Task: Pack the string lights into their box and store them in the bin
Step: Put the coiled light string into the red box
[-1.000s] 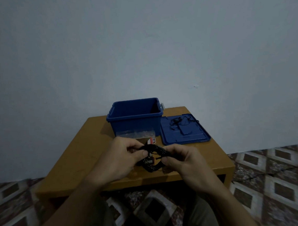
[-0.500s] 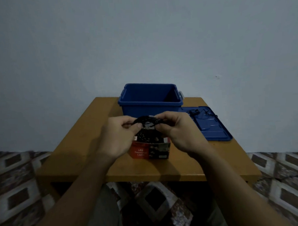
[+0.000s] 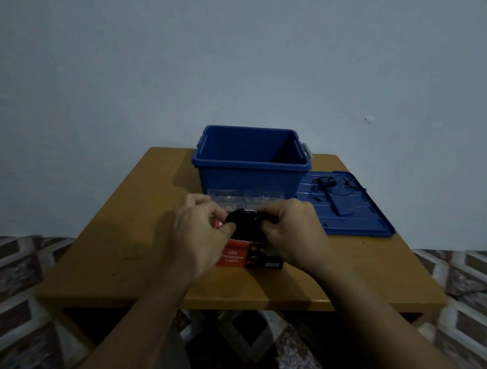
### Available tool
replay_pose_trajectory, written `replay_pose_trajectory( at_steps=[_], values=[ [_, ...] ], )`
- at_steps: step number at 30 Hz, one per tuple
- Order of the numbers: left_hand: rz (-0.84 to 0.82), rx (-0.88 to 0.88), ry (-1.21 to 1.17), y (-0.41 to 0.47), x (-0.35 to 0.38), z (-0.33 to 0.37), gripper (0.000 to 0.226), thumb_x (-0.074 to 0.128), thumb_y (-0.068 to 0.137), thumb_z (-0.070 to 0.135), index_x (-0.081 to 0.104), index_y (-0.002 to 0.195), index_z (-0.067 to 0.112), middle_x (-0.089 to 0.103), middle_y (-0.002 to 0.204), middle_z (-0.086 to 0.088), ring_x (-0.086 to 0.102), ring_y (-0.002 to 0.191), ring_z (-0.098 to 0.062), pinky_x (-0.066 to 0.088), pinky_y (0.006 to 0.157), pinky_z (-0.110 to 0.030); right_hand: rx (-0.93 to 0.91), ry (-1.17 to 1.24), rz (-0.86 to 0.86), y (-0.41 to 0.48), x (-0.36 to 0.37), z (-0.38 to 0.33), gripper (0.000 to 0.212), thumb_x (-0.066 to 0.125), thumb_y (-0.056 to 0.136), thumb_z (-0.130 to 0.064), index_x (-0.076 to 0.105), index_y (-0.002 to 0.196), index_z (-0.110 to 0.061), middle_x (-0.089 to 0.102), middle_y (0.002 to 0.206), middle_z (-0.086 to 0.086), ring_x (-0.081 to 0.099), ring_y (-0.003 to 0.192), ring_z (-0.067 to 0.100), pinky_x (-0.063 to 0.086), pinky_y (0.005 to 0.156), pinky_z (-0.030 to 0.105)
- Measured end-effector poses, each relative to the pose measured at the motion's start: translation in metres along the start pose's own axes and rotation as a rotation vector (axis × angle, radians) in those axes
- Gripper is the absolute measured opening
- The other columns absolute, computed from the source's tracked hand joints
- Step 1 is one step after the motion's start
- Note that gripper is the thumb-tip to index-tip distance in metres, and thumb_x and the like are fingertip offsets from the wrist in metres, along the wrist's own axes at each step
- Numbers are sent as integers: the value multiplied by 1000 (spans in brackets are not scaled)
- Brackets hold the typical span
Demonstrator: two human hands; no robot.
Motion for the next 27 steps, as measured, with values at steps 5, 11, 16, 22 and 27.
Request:
replay_pose_trajectory(
  at_steps=[5,11,16,22,27],
  values=[
    [-147,-93,-357,-4,11,-15,27,76,86,31,62,108,33,63,106,11,64,90,-9,53,58,-18,13,-146,-73,6,14,1,21,57,97,-20,73,110,-25,72,95,1,67,83,15,62,69,35],
    [-122,-25,-473,-12,10,-19,17,70,91,29,60,104,33,66,106,13,63,100,0,58,68,-21,6,-91,-77,15,20,-6,20,65,93,-19,56,111,-23,67,102,2,66,86,16,61,69,32],
    [-121,29,-423,-20,12,-18,9,62,96,35,67,102,31,63,106,20,62,94,3,61,72,-35,-17,-120,-55,14,17,-4,9,70,91,-21,61,91,-24,66,99,-5,64,87,10,60,72,28],
    [-43,175,-132,-20,9,-10,36,49,98,46,71,118,26,46,143,16,50,115,-4,57,81,-30,-65,-158,-69,9,21,-5,7,63,96,-24,69,99,-24,71,97,-4,67,87,10,61,72,31],
    [-125,254,-56,-27,15,1,40,47,100,47,64,130,27,34,150,27,31,118,15,33,83,-6,-20,-189,-62,11,26,-3,11,60,96,-24,69,102,-25,70,93,-4,65,81,12,59,67,31]
  ],
)
Point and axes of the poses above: each hand's wrist, its own y-axis towards the middle knuckle, its own x-axis out of the palm, z = x × y, the point moved 8 cm from there along y, towards the middle knuckle
